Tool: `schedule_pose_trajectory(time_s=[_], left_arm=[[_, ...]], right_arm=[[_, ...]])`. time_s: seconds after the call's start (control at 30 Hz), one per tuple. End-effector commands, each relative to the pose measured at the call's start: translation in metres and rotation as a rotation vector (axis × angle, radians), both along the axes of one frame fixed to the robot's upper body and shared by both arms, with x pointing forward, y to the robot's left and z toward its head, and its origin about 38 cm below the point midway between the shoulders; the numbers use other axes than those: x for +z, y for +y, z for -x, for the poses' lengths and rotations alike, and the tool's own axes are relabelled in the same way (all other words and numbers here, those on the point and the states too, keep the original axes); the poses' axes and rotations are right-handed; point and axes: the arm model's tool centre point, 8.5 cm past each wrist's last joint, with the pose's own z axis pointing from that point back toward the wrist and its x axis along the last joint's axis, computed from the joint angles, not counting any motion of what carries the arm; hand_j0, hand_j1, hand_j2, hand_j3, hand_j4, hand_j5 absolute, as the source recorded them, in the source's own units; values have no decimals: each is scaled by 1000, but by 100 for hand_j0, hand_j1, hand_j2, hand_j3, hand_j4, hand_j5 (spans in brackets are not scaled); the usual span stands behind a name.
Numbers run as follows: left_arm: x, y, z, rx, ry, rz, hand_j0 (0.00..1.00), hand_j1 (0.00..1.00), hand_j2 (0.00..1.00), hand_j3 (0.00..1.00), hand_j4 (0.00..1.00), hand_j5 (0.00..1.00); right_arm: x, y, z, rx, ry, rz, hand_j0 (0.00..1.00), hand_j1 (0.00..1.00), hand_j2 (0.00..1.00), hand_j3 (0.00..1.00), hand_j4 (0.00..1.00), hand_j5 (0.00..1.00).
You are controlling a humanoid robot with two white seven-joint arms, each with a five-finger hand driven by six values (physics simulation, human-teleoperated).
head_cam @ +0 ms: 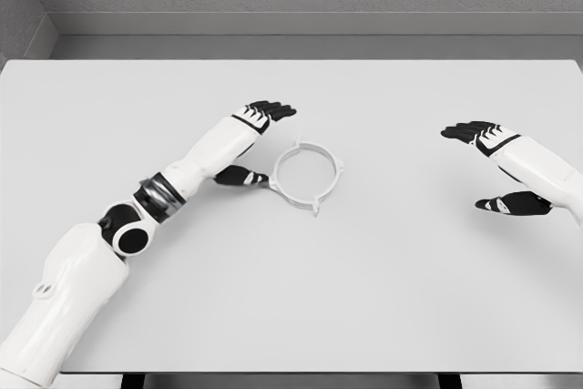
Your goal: Assemble PVC drainage pipe clamps
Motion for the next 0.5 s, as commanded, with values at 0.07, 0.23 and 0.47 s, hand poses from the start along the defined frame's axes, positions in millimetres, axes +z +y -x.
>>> schedule_pose_trajectory(time_s=[0.07, 0.23, 0.47], left_arm=[[9, 22, -8, 54, -16, 16, 100, 100, 100, 100, 100, 100], [15, 34, -2, 51, -37, -10, 100, 100, 100, 100, 100, 100], [9, 24, 10, 2, -33, -33, 100, 100, 100, 100, 100, 100]], right_arm=[[1, 0, 0, -1, 0, -8, 100, 100, 100, 100, 100, 100], [1, 0, 0, -1, 0, -8, 100, 100, 100, 100, 100, 100], [1, 2, 0, 5, 0, -7, 100, 100, 100, 100, 100, 100]])
